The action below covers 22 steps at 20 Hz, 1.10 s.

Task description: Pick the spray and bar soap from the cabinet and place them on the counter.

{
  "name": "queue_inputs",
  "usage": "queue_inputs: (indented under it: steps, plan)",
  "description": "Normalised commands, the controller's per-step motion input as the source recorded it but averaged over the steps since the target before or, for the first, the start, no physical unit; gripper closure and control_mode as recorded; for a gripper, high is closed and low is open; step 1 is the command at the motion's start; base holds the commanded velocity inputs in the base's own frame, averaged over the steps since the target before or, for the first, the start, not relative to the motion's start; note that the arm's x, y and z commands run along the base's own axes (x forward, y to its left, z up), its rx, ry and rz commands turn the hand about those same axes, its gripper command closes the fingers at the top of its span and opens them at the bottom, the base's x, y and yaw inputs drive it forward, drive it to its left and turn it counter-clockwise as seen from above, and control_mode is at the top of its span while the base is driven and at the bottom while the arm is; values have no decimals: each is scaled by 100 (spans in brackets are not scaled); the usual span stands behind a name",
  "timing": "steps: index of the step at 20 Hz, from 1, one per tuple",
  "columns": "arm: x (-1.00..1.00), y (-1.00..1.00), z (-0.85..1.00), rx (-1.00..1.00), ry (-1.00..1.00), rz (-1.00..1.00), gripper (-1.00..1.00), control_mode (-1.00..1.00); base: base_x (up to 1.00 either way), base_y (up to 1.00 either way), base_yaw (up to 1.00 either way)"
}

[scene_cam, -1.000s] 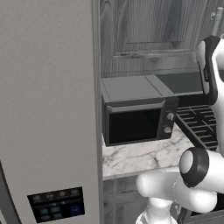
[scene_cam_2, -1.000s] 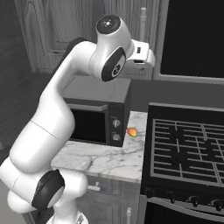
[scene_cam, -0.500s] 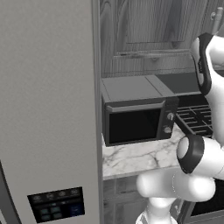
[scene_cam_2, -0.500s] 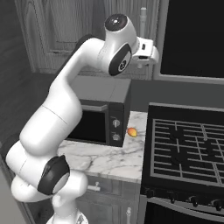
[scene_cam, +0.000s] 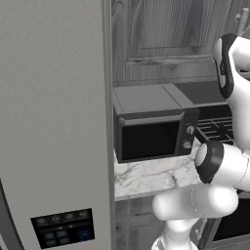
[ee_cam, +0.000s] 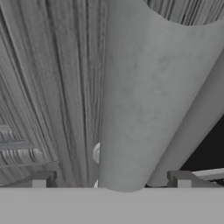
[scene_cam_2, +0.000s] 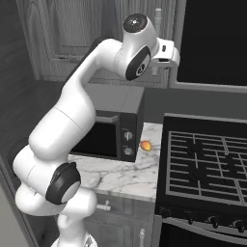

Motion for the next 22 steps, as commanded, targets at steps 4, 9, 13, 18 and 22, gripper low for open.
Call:
queue_inputs:
  steps: [4,9,13,18,22]
  plan:
    - [27,-13,0,0,0,0,-100,-100,0,0,0]
    - [11,-12,0,-1,-3,0,-100,-100,0,0,0]
    - [3,-11,0,-2,-7,2,-100,-100,0,0,0]
    - [23,-13,3,0,-2,4,-100,-100,0,0,0]
    - [27,-8,10,-2,-1,3,-100,-100,0,0,0]
